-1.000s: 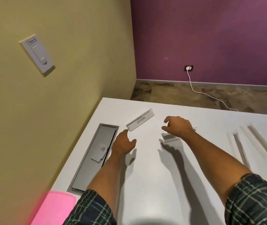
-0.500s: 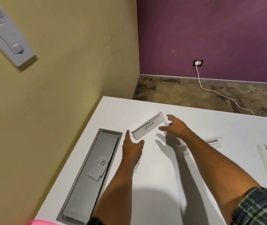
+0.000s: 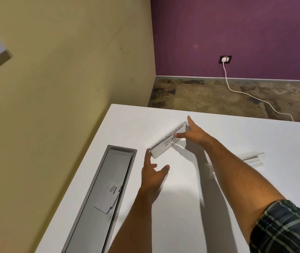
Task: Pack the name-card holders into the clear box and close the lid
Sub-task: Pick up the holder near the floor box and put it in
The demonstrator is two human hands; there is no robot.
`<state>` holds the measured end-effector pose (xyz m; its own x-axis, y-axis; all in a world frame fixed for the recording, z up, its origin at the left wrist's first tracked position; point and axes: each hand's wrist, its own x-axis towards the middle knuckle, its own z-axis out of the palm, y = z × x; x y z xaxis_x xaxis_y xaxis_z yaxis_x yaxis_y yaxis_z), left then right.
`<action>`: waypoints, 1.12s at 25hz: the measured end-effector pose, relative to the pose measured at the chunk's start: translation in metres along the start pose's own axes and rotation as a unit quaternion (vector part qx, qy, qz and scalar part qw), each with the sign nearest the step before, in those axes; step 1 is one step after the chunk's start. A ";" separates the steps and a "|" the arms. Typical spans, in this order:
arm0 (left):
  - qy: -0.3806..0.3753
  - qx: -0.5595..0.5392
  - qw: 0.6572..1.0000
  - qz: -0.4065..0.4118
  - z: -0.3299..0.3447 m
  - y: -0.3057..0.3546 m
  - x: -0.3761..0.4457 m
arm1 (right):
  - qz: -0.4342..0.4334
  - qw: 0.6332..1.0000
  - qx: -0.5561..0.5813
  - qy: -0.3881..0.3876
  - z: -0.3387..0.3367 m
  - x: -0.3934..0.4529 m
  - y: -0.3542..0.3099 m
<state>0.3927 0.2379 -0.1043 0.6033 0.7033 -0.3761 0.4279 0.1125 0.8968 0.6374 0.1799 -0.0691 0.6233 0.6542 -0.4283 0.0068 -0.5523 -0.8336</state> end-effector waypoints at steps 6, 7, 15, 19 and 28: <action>0.033 -0.066 0.996 -0.044 -0.008 -0.001 -0.003 | -0.053 0.975 -0.180 0.121 0.008 -0.023 0.012; 0.058 -0.054 0.995 -0.052 -0.007 0.002 -0.007 | -0.064 0.968 -0.206 0.128 0.007 -0.034 0.016; 0.173 0.113 0.977 -0.043 -0.007 0.034 -0.082 | -0.102 0.959 -0.242 0.107 -0.011 -0.157 0.039; 0.149 0.120 0.980 -0.047 -0.008 0.047 -0.139 | -0.113 0.969 -0.195 0.105 -0.029 -0.240 0.057; 0.044 0.145 0.988 -0.023 -0.008 0.066 -0.250 | -0.097 0.956 -0.264 0.084 -0.056 -0.380 0.085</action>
<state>0.2648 0.0746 0.0510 0.5236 0.7618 -0.3815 0.6358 -0.0514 0.7701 0.4450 -0.1445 0.0428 0.6860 0.7038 -0.1846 0.5015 -0.6411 -0.5809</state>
